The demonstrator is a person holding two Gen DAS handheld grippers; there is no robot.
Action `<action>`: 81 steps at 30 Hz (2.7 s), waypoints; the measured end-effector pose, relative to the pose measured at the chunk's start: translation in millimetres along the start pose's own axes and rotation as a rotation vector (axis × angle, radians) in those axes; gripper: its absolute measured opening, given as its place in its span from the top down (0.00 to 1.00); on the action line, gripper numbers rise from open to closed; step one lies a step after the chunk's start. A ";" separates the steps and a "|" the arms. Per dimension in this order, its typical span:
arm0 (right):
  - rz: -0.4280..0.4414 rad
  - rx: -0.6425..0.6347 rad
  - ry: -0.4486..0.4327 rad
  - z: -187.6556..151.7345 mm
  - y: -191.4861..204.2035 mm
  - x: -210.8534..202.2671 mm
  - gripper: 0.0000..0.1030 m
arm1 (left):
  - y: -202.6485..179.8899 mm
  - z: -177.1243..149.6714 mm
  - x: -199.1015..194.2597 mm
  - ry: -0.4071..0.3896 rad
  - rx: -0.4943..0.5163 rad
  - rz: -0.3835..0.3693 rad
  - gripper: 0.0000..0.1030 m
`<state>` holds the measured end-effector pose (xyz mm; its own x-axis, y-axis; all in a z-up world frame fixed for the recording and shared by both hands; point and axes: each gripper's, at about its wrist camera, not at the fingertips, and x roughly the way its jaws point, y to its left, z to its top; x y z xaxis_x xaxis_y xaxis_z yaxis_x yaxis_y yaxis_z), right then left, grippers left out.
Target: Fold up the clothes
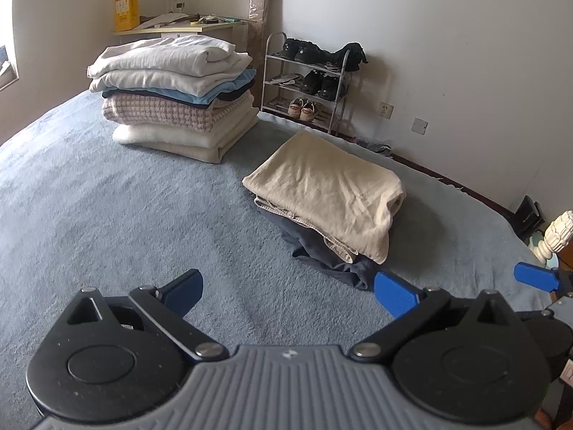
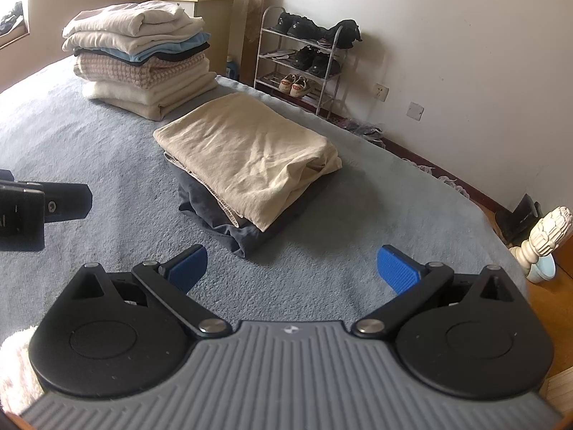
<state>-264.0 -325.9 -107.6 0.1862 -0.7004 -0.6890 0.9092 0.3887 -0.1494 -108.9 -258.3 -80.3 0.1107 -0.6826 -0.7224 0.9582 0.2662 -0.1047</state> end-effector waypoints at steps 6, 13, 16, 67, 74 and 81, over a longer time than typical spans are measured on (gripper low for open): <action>-0.002 -0.002 -0.004 -1.1 -0.6 -2.4 0.01 | -1.4 -0.8 -1.9 -0.006 0.004 0.001 0.00; -0.003 0.005 -0.005 -0.3 -1.9 -4.6 0.01 | -2.0 -0.9 -2.9 -0.007 0.010 0.004 0.00; -0.004 0.005 -0.006 -0.5 -2.5 -5.2 0.01 | -2.3 -0.9 -3.3 -0.008 0.013 0.005 0.00; -0.027 0.012 0.001 1.2 -5.5 -7.6 0.01 | -3.0 -0.3 -8.7 -0.018 0.018 0.008 0.00; -0.029 0.016 0.002 0.1 -5.8 -8.7 0.01 | -3.2 0.1 -8.6 -0.018 0.017 0.009 0.00; -0.029 0.021 0.005 -0.6 -6.9 -8.1 0.01 | -4.8 -0.5 -8.5 -0.016 0.017 0.012 0.00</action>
<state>-272.0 -322.6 -101.5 0.1581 -0.7084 -0.6879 0.9218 0.3556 -0.1543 -114.6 -253.4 -74.0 0.1260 -0.6902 -0.7125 0.9611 0.2629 -0.0847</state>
